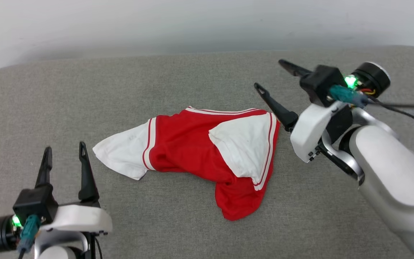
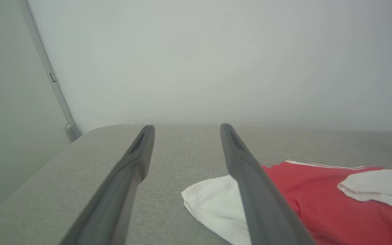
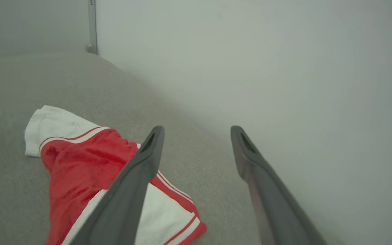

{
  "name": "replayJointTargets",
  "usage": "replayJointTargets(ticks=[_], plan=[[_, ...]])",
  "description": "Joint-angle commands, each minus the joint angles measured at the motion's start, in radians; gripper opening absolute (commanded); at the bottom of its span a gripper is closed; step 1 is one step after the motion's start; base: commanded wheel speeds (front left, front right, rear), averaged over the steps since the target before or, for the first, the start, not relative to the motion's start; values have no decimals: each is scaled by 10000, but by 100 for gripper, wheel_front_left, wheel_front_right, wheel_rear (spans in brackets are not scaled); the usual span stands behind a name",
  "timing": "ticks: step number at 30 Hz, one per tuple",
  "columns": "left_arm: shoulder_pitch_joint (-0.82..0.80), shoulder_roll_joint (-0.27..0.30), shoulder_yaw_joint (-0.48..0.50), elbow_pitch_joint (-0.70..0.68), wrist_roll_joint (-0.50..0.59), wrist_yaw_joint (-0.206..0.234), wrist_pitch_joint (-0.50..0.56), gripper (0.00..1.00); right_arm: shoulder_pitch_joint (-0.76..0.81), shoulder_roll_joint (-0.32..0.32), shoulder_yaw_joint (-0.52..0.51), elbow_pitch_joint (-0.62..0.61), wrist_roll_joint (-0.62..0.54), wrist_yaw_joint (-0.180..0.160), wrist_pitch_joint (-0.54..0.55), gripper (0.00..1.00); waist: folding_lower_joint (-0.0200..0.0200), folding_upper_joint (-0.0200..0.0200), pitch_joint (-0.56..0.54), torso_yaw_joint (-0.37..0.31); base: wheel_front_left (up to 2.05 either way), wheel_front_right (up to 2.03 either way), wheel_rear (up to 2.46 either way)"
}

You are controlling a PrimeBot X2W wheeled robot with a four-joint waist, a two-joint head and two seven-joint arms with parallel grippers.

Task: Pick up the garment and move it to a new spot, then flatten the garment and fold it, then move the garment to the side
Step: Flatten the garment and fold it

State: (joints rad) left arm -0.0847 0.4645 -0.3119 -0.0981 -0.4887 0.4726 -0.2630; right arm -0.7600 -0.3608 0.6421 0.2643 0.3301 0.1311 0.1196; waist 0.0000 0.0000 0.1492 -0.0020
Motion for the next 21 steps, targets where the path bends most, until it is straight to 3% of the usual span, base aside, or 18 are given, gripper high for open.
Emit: replayJointTargets(ticks=[1,5,6,11,15,21], plan=[[285,-259,244,9,178,-159,-22,100,-461,-203,509,116,651,-7,649,100,0,0,98,64,0,0,0],[599,-1054,868,67,778,-679,-23,100,-1624,-936,2580,137,2760,-7,3136,100,0,0,287,271,0,0,0],[599,-1054,868,67,778,-679,-23,100,-1624,-936,2580,137,2760,-7,3136,100,0,0,287,271,0,0,0],[678,-1868,1412,45,1527,-1311,-23,100,-2812,-1469,4489,-177,4956,-5,5338,100,0,0,606,573,0,0,0],[608,-2494,1732,100,1967,-1789,-23,100,-3332,-1497,5653,-75,5841,-5,6096,100,0,0,932,809,0,0,0],[304,-3223,2067,370,2473,-2466,-24,100,-2917,-1320,6307,378,6167,-5,6377,100,0,0,1407,1118,0,0,0]])
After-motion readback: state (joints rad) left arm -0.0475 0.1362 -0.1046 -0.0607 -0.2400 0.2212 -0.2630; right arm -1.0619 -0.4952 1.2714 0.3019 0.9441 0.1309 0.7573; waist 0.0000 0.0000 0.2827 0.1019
